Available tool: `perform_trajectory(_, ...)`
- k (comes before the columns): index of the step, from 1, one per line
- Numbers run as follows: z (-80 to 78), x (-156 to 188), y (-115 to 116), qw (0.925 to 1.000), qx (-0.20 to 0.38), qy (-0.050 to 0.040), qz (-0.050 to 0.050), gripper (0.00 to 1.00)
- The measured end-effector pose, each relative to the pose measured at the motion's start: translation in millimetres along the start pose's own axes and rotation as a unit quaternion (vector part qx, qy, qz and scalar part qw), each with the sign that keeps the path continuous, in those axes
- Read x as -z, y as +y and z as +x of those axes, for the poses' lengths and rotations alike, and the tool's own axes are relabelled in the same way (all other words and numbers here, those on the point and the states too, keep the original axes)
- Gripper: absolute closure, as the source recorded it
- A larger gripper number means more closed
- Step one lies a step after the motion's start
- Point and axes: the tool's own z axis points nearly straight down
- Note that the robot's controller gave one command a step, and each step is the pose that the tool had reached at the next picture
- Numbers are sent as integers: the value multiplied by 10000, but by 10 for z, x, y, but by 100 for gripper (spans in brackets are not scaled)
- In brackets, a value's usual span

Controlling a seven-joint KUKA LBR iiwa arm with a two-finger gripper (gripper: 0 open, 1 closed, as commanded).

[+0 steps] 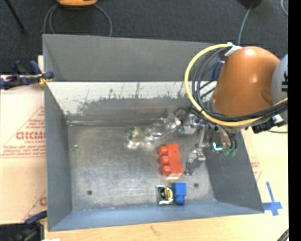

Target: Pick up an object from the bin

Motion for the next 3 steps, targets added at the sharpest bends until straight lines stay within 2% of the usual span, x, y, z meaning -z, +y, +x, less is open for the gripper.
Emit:
perform_trajectory(1,-458,-1445,-241,9992,394,-93,6,0)
perform_trajectory(2,-850,-1666,-496,10000,16,4,-27,0)
perform_trajectory(3,-848,-1664,-496,10000,26,-6,-19,100)
